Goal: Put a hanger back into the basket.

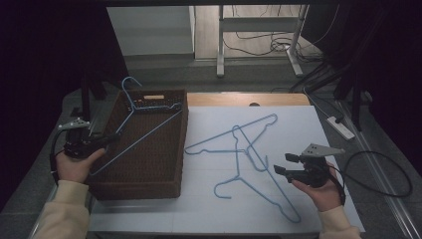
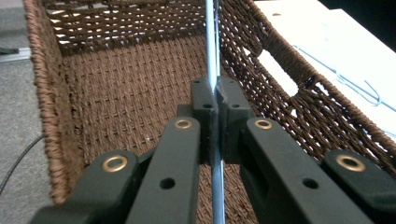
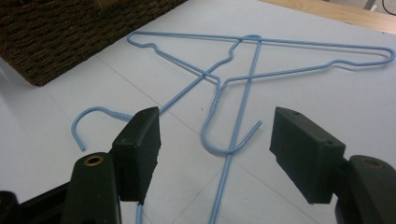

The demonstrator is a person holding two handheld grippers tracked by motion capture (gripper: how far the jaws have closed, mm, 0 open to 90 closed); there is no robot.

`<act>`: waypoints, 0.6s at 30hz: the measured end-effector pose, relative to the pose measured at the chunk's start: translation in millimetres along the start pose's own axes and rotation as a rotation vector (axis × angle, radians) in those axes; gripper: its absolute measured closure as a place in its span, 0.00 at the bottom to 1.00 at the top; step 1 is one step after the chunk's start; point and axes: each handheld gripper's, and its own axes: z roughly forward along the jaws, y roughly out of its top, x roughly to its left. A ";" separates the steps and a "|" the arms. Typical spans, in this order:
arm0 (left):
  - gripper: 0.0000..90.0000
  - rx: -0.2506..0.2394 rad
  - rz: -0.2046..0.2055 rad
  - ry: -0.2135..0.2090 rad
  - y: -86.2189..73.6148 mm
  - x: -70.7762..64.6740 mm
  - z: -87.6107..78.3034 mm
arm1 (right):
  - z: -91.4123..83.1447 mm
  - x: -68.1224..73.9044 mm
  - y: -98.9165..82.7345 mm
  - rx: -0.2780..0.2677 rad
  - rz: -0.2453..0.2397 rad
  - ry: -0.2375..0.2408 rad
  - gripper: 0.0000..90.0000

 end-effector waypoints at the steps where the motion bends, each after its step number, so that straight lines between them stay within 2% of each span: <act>1: 0.97 0.000 0.000 0.000 0.0 0.0 0.0 | 0.1 0.1 0.0 0.001 0.000 0.001 0.38; 3: 0.97 0.008 0.002 0.002 0.5 -0.2 3.7 | 0.2 0.2 0.0 0.003 -0.001 0.001 0.38; 6: 0.96 0.046 0.016 0.012 0.0 0.4 11.9 | 0.6 0.5 0.0 0.007 -0.003 0.003 0.37; 9: 0.96 0.098 0.034 0.055 -1.4 2.8 20.1 | 0.8 1.0 0.1 0.006 -0.005 0.006 0.37; 13: 0.96 0.149 0.003 0.047 -1.8 10.1 26.7 | 1.1 1.2 0.1 0.009 -0.006 0.007 0.37; 15: 0.96 0.174 0.016 0.057 -0.6 8.3 29.1 | 1.3 1.4 0.0 0.011 -0.006 0.009 0.37; 18: 0.96 0.237 0.049 0.088 1.9 5.9 32.0 | 1.6 1.6 0.1 0.013 -0.007 0.010 0.37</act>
